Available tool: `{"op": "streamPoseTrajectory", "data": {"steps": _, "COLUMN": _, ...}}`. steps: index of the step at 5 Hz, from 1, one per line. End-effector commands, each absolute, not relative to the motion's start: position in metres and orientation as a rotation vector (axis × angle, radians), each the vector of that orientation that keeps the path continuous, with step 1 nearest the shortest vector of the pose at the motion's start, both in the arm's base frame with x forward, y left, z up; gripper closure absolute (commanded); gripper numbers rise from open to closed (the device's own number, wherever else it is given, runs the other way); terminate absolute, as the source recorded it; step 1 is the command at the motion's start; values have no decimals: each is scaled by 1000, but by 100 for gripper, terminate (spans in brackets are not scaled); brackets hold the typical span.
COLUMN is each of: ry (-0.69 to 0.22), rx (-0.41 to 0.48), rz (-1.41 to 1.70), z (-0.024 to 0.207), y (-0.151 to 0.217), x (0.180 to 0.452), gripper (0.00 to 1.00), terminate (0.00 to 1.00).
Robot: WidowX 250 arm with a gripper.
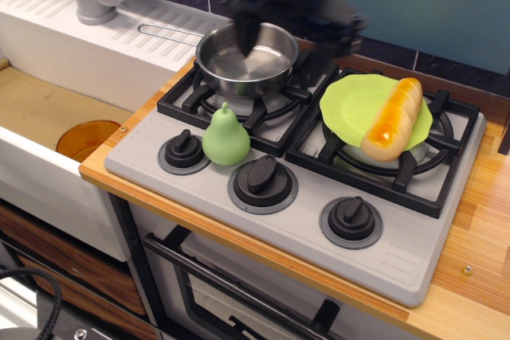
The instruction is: Put bread on plate and pear in pot or pan on stove
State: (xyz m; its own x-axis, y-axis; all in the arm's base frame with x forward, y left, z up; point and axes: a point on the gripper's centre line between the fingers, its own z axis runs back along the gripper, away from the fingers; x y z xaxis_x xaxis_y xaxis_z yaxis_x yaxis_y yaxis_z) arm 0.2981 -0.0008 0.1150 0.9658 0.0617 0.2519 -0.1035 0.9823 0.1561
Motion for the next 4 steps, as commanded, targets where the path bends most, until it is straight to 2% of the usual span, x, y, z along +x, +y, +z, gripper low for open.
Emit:
{"op": "streamPoseTrajectory", "data": {"steps": 1, "ry": -336, "rx": 146, "rz": 93, "z": 119, "y": 24, "x": 286, "gripper": 0, "terminate": 0}}
{"op": "streamPoseTrajectory", "data": {"steps": 4, "ry": -397, "rx": 95, "rz": 93, "z": 78, "y": 37, "x": 280, "gripper": 0, "terminate": 0}}
